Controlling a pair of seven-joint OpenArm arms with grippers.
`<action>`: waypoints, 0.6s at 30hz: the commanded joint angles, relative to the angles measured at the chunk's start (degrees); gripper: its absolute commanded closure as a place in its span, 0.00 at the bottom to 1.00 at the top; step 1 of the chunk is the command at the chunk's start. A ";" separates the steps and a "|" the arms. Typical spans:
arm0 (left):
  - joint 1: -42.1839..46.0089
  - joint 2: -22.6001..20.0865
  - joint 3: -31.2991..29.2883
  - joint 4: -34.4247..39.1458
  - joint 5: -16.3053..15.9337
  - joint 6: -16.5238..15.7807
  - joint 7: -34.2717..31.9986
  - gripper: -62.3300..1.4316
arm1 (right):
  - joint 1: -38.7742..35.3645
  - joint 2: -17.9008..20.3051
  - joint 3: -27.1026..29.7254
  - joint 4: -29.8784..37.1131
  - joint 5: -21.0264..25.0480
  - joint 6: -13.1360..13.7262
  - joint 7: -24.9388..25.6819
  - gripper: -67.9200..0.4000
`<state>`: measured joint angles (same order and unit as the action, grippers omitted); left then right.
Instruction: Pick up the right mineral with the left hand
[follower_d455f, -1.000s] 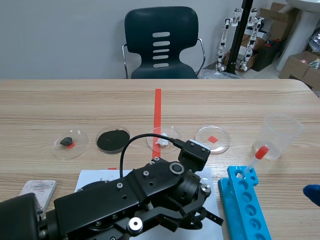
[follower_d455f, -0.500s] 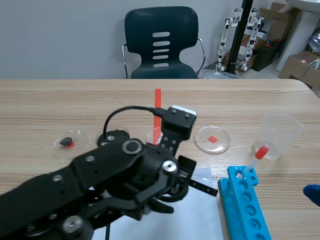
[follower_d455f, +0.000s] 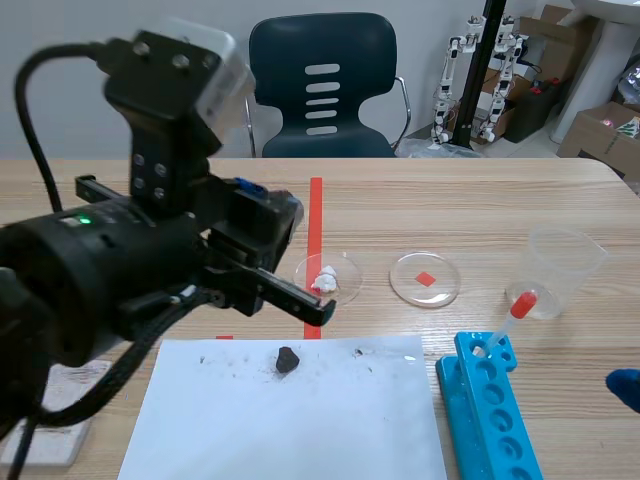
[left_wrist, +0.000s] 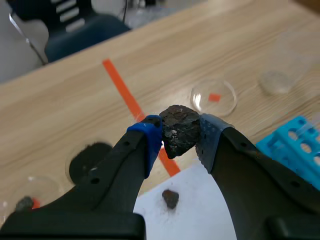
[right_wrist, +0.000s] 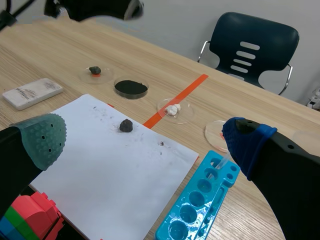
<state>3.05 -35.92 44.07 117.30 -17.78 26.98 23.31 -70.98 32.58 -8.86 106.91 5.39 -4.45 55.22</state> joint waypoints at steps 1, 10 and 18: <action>2.91 -1.79 -0.92 1.22 -0.96 -1.46 -5.18 0.85 | 0.24 0.26 0.17 1.14 0.17 0.00 1.01 0.00; 20.22 -10.12 -9.66 5.07 -1.44 -15.58 -30.34 0.85 | 0.24 0.26 0.17 1.14 0.17 0.00 1.01 0.00; 31.74 -9.42 -19.91 5.03 -1.07 -27.28 -36.41 0.85 | 0.24 0.26 0.17 1.14 0.17 0.00 1.01 0.00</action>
<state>34.70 -46.17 24.10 121.99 -18.81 -0.40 -12.27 -70.98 32.58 -8.86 106.91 5.39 -4.45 55.22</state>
